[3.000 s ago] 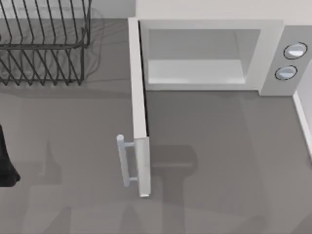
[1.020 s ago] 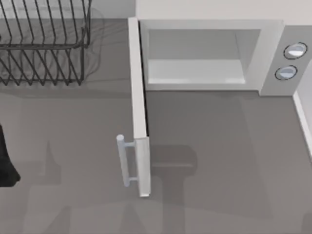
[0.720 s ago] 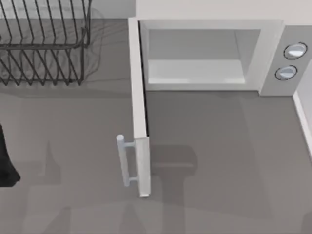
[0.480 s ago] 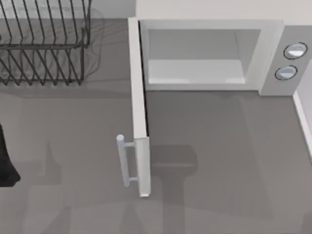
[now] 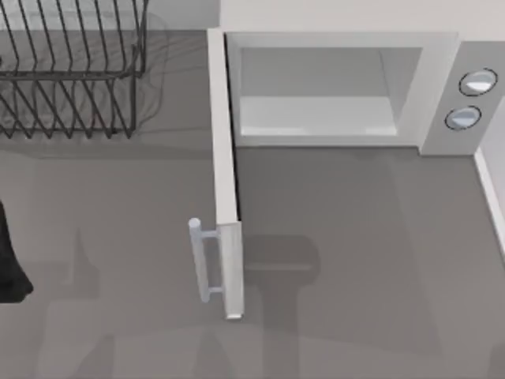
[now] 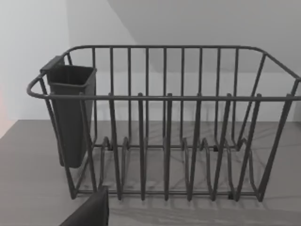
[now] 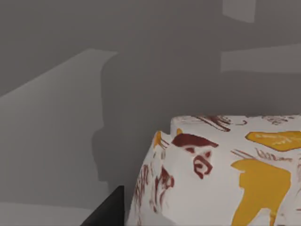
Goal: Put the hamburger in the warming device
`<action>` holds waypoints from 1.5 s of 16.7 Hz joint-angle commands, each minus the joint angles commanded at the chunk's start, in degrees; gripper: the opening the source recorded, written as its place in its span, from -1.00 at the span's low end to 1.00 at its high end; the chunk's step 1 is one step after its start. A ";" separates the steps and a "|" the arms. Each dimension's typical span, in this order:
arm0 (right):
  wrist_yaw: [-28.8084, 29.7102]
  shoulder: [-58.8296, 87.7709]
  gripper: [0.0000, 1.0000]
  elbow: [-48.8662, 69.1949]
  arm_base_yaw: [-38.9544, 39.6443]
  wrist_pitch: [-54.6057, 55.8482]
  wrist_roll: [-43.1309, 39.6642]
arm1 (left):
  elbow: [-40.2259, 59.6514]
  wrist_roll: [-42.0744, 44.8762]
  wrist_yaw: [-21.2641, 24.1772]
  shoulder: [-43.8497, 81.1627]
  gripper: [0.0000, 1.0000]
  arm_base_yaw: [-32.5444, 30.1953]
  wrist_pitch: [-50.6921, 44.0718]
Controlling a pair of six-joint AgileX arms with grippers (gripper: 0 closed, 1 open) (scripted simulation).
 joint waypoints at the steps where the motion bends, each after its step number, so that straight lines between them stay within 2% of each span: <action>1: 0.00 0.00 -1.00 0.00 0.00 0.00 0.00 | 0.00 0.00 0.00 0.00 1.00 0.00 0.00; 5: 0.00 0.00 -1.00 0.00 0.00 0.00 0.00 | 0.00 0.00 0.00 0.00 1.00 0.00 0.00; 6: 0.78 -4.00 -1.00 2.67 0.34 -6.28 1.99 | 0.00 0.00 0.00 0.00 1.00 0.00 0.00; 10: 0.78 -5.45 -1.00 5.79 0.13 -10.54 1.59 | 0.00 0.00 0.00 0.00 1.00 0.00 0.00; 17: 0.80 -12.55 -1.00 17.41 0.00 -30.78 1.37 | 0.00 0.00 0.00 0.00 1.00 0.00 0.00; 25: 1.07 -13.47 -1.00 19.22 0.48 -32.03 2.08 | 0.00 0.00 0.00 0.00 1.00 0.00 0.00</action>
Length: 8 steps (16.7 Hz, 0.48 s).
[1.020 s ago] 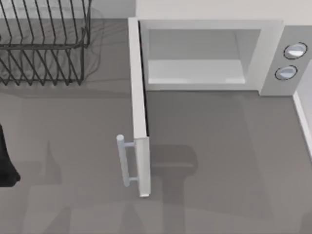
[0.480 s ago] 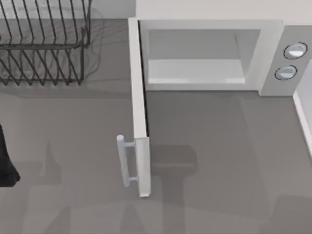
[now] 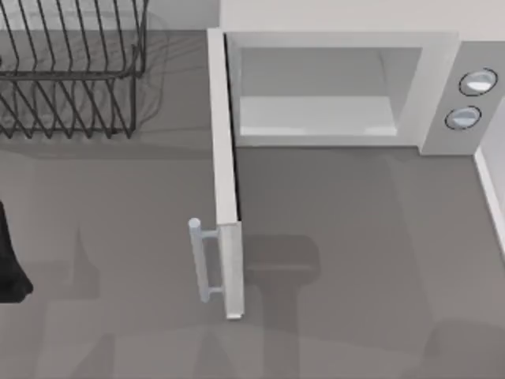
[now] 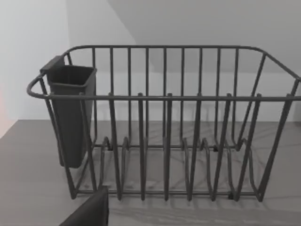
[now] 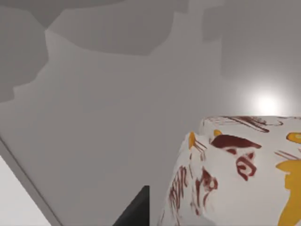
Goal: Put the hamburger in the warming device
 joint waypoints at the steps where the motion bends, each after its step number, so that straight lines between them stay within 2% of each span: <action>1: 0.53 0.64 -1.00 0.48 0.78 1.17 0.94 | 0.00 0.00 0.00 0.00 1.00 0.00 0.00; 4: 3.37 4.52 -1.00 2.66 5.34 8.17 7.16 | 0.00 0.00 0.00 0.00 1.00 0.00 0.00; 8: 8.99 13.40 -1.00 6.08 15.45 23.53 23.61 | 0.00 0.00 0.00 0.00 1.00 0.00 0.00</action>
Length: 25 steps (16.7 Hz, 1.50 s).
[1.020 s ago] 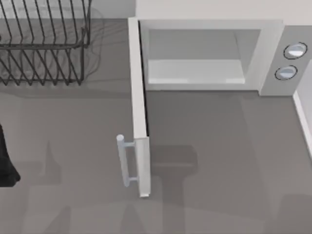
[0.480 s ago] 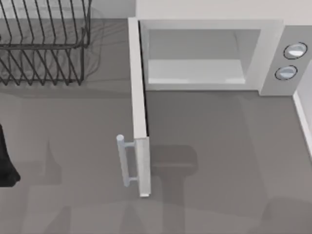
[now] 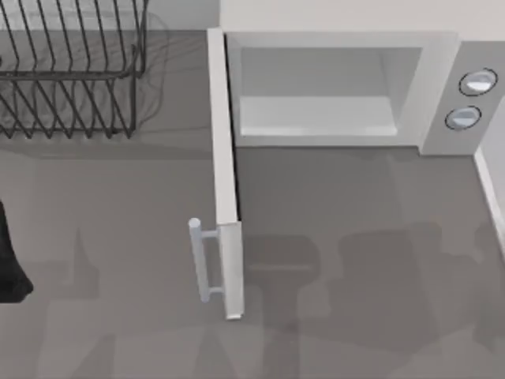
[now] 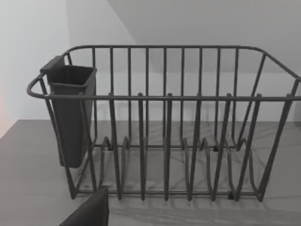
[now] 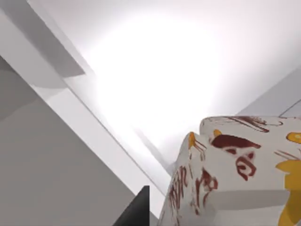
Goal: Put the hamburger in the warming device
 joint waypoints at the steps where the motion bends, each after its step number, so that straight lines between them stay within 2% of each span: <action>1: 1.57 2.67 -1.00 0.75 3.03 4.64 5.36 | 0.00 0.00 0.00 0.00 1.00 0.00 0.00; 9: 14.66 24.24 -1.00 4.42 29.17 47.05 53.66 | 0.00 0.00 0.00 0.00 1.00 0.00 0.00; 14: 22.70 33.59 -1.00 5.40 42.41 69.25 75.96 | 0.00 0.00 0.00 0.00 1.00 0.00 0.00; 18: 26.70 36.31 -1.00 6.35 47.77 77.18 83.80 | 0.00 0.00 0.00 0.00 1.00 0.00 0.00; 25: 27.94 36.35 -1.00 6.12 47.08 76.85 83.60 | 0.00 0.00 0.00 0.00 1.00 0.00 0.00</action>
